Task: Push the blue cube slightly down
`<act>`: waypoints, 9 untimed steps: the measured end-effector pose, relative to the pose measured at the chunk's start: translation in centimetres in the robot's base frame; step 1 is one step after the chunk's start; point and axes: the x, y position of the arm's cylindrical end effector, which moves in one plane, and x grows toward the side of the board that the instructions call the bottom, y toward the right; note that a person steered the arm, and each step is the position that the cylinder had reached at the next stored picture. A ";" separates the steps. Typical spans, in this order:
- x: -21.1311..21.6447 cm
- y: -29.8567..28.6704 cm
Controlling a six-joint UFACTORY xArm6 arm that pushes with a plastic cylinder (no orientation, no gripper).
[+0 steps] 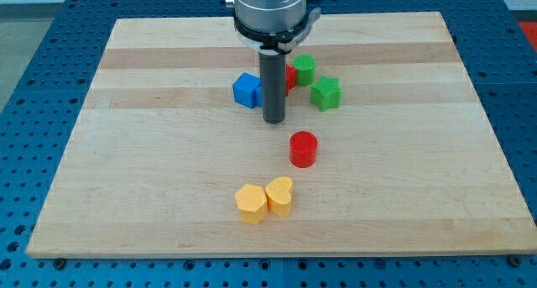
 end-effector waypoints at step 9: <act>-10.5 -14.1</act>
